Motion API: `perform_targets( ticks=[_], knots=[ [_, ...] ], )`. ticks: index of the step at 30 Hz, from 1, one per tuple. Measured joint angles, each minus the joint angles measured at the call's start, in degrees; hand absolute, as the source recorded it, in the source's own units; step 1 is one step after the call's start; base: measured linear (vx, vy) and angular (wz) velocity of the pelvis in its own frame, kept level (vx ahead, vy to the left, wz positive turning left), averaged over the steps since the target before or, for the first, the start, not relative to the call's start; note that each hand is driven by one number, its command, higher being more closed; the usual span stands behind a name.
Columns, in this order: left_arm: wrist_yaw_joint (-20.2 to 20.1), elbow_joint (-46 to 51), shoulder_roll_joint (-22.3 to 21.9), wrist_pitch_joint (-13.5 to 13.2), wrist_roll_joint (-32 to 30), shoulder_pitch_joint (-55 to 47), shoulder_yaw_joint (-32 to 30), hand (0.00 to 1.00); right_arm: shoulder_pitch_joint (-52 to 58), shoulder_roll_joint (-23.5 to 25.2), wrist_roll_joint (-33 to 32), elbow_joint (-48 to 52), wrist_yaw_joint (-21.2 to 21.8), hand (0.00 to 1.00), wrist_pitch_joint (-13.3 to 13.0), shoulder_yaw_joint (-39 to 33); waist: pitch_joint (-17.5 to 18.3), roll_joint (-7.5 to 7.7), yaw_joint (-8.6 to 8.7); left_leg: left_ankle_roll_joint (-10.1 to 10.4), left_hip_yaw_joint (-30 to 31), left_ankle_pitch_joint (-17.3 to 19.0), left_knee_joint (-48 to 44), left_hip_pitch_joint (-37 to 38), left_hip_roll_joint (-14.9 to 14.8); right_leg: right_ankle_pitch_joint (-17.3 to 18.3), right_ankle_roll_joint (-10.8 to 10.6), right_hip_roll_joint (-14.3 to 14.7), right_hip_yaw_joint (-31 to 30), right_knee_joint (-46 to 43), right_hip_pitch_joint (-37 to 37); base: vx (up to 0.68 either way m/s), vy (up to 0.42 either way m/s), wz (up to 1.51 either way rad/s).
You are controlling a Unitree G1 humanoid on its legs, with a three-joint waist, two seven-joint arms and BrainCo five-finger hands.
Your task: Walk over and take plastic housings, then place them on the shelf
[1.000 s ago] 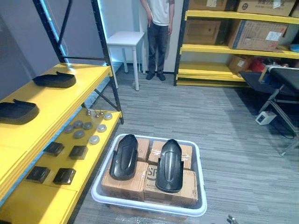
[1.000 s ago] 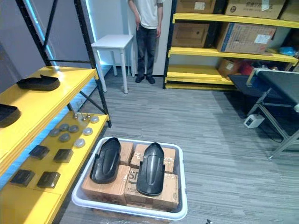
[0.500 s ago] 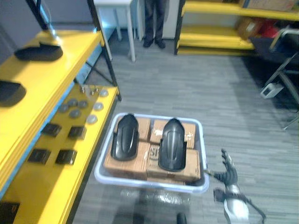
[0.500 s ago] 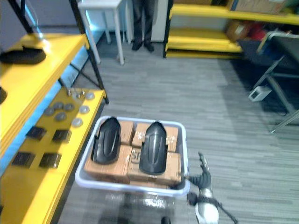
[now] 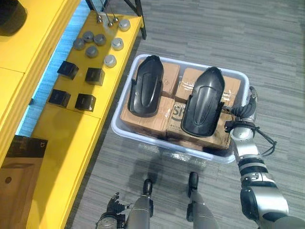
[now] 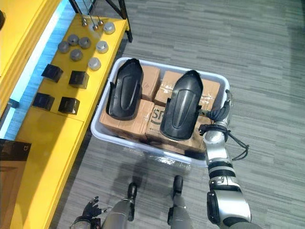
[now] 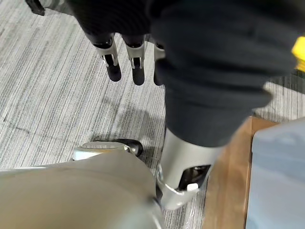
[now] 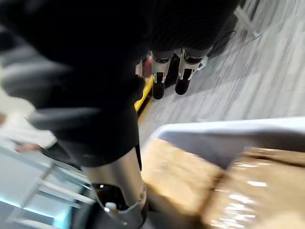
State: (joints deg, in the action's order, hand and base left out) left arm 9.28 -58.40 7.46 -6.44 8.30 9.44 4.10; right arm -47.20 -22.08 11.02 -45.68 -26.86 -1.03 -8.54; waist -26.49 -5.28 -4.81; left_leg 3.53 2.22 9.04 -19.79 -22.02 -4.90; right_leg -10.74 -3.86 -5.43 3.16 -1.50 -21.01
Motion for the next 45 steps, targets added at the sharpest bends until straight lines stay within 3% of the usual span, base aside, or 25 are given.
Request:
perform_targets(
  ticks=[7,12,17,22,28,31,36,40,45],
  knots=[
    [1.4,-1.3,-0.9,-1.4,3.0,3.4,1.3,0.00,-4.3,-2.9,0.0,-9.9,0.6,0.00,1.3,2.5,-0.7,-1.07,-0.53,0.1,0.1,0.3,-4.4,-5.9,-0.5,-0.9,0.1,0.5,-0.5,-0.2,-4.0,-0.01,0.014,-0.05],
    [1.5,-1.2,-3.6,-1.6,3.6,7.9,0.6,0.00,-8.0,-8.9,-2.5,-8.9,3.5,0.00,0.6,9.7,-0.9,-1.49,-0.39,0.5,1.4,2.5,-11.4,-14.9,-2.1,0.5,0.1,1.7,0.9,-6.6,-11.7,-0.09,-0.019,0.03],
    [1.4,-0.8,-4.7,-1.8,3.5,9.4,-0.4,0.00,-9.0,-10.7,-2.9,-6.0,4.7,0.00,0.2,14.6,-0.9,-1.43,-0.19,0.8,1.0,3.9,-12.4,-17.2,-2.9,1.7,0.1,1.7,1.2,-10.0,-15.0,-0.08,-0.037,0.02],
    [1.7,-0.7,-5.1,-1.5,3.5,9.5,-0.9,0.00,-8.3,-6.9,-2.8,5.4,3.8,0.00,0.2,15.4,-0.9,-1.31,0.34,1.4,0.6,2.9,-10.7,-15.9,-3.3,1.0,1.0,2.0,1.2,-9.4,-14.5,0.00,-0.048,-0.02],
    [2.9,-1.3,-6.9,-1.3,3.4,8.7,0.0,0.00,-7.1,-3.2,-0.9,17.6,-5.3,0.00,0.3,5.7,-0.8,-0.89,-0.08,1.5,-0.5,1.2,-5.0,-8.3,-2.9,0.5,1.3,1.9,0.7,-5.5,-8.1,0.08,-0.016,0.01],
    [3.1,-1.3,-5.9,-1.3,3.3,8.2,0.6,0.00,-7.2,-3.2,1.4,17.9,-8.3,0.00,1.2,3.4,-0.6,-0.49,0.31,1.5,-0.6,0.3,-2.2,-5.7,-2.6,-0.7,1.4,1.9,0.7,-2.4,-5.6,0.10,0.014,-0.01],
    [4.0,-1.3,-5.0,-1.3,3.3,6.9,0.9,0.00,-7.4,-2.7,2.9,17.9,-9.8,0.00,2.5,2.5,-0.6,-0.43,0.43,1.6,-0.8,-1.1,1.3,-2.8,-2.3,-2.0,1.6,1.8,0.5,1.0,-2.9,0.07,0.011,-0.01],
    [4.1,-1.3,-5.0,-1.3,3.3,6.1,0.9,0.00,-9.2,-2.2,2.9,16.8,-9.9,0.00,2.5,2.5,-0.6,-0.41,0.44,1.8,-0.7,-1.3,1.7,-2.7,-2.3,-2.3,1.6,1.8,0.5,1.3,-2.8,0.01,0.002,0.00],
    [4.1,-1.7,-4.7,-1.4,3.5,6.1,2.0,0.00,-12.3,-1.4,1.1,5.9,-7.4,0.00,2.3,4.6,-0.6,-0.33,-0.70,2.0,-0.4,-1.7,2.4,-3.4,-2.1,-3.3,1.8,1.8,0.8,2.9,-2.8,0.00,0.005,0.03]
  ],
)
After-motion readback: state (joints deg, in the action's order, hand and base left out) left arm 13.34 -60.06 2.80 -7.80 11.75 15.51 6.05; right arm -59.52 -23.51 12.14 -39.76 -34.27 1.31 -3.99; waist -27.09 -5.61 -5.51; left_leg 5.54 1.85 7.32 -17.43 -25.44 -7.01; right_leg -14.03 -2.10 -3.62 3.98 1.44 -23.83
